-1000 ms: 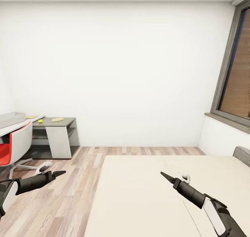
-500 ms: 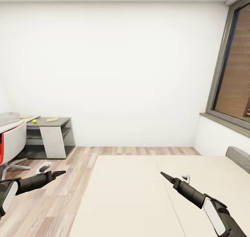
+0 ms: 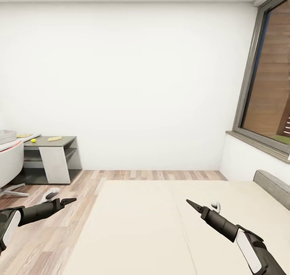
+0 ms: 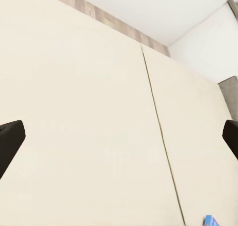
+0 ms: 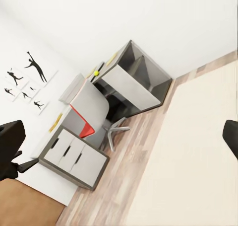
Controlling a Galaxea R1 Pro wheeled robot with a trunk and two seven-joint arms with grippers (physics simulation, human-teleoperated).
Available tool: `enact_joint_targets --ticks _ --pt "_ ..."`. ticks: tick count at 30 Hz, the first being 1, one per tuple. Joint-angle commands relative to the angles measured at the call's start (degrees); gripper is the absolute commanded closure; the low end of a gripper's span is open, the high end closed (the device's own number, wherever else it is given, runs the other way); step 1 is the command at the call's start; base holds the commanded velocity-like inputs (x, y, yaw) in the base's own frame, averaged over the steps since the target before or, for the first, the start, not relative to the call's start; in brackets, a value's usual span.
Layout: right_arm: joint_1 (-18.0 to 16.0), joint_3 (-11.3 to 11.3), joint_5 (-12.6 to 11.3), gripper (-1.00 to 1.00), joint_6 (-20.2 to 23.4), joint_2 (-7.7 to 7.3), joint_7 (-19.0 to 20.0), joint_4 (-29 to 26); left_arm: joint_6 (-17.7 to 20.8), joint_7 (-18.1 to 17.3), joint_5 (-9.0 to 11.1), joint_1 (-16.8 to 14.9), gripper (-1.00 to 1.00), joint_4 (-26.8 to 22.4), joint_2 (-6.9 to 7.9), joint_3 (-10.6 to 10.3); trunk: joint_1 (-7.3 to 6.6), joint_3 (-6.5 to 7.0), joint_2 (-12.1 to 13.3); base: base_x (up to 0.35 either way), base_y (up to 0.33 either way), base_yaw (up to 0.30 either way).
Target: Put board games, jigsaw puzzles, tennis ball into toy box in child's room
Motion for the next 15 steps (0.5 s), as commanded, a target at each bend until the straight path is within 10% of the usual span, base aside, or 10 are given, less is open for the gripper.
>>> enact_joint_targets --ticks 1,15 --pt "0.0 0.0 -0.4 -1.0 0.4 0.0 0.1 0.0 0.3 -0.1 0.0 -0.1 -1.0 0.0 -0.01 0.1 0.01 -0.09 -0.1 0.0 -0.294 0.0" --pt "0.0 0.0 -0.4 -1.0 0.4 0.01 0.0 0.0 0.3 -0.1 0.0 -0.1 -1.0 0.0 -0.01 0.1 0.01 -0.09 -0.1 0.0 -0.293 0.0"
